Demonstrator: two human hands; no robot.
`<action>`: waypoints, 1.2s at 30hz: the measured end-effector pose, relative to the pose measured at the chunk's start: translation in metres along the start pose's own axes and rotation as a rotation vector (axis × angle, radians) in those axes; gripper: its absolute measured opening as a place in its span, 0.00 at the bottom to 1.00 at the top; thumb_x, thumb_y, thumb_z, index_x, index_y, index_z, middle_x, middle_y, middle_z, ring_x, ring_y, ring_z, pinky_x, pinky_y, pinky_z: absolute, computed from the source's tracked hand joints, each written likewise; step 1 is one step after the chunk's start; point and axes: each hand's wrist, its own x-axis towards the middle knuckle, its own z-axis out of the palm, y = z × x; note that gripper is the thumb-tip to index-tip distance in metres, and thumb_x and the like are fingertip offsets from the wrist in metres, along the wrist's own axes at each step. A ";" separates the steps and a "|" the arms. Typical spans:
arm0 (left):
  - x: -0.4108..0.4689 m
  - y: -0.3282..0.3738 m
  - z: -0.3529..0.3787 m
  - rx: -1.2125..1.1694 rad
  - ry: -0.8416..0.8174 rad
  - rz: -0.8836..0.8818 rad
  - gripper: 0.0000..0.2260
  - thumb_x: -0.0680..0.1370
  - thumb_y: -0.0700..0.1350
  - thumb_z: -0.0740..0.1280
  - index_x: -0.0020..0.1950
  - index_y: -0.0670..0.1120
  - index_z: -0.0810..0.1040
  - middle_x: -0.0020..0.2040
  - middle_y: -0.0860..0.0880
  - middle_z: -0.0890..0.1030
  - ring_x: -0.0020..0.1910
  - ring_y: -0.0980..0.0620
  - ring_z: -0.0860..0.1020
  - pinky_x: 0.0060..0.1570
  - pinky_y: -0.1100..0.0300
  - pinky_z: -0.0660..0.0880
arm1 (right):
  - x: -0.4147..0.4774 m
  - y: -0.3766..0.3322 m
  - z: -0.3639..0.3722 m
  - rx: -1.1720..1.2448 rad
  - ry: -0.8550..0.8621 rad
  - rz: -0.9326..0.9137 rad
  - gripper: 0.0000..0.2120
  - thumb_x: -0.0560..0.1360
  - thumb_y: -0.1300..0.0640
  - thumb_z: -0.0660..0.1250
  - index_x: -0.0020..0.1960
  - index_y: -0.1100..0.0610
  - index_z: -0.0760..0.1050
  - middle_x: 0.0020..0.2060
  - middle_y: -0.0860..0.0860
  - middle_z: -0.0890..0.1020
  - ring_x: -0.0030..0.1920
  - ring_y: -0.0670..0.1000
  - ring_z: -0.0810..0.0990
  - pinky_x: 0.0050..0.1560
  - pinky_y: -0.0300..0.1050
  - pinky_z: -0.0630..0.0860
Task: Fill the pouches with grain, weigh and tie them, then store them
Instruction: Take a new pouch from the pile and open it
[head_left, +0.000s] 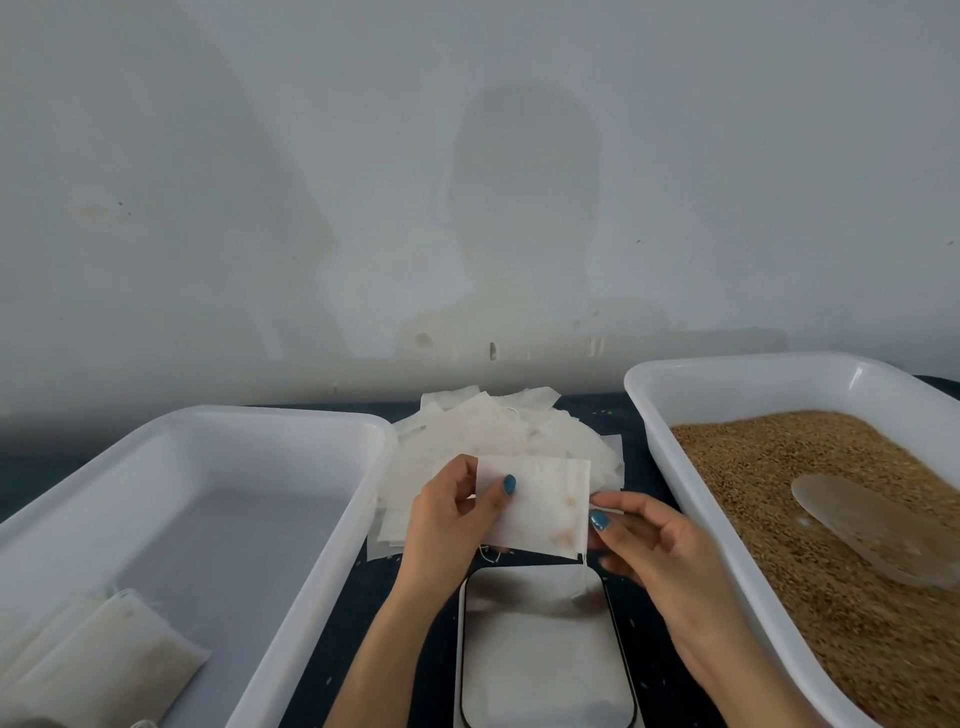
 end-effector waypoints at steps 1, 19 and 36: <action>0.000 -0.001 0.000 0.005 0.002 0.001 0.10 0.77 0.47 0.71 0.39 0.47 0.74 0.35 0.49 0.79 0.32 0.57 0.76 0.28 0.64 0.74 | 0.000 0.000 0.000 -0.001 -0.002 -0.001 0.14 0.66 0.55 0.73 0.51 0.56 0.82 0.41 0.54 0.87 0.40 0.49 0.87 0.36 0.35 0.80; -0.001 0.003 0.000 0.026 0.018 -0.030 0.08 0.76 0.48 0.72 0.41 0.48 0.74 0.39 0.49 0.81 0.36 0.48 0.81 0.27 0.53 0.80 | -0.002 -0.003 0.001 0.008 -0.023 0.002 0.16 0.65 0.54 0.74 0.52 0.57 0.82 0.44 0.53 0.87 0.42 0.51 0.87 0.37 0.35 0.80; -0.015 0.018 0.019 0.506 0.158 0.607 0.15 0.75 0.54 0.71 0.58 0.52 0.74 0.56 0.57 0.73 0.54 0.58 0.74 0.53 0.67 0.71 | -0.001 0.005 0.007 0.068 0.112 0.004 0.17 0.62 0.57 0.78 0.50 0.60 0.81 0.38 0.54 0.87 0.36 0.45 0.85 0.33 0.30 0.76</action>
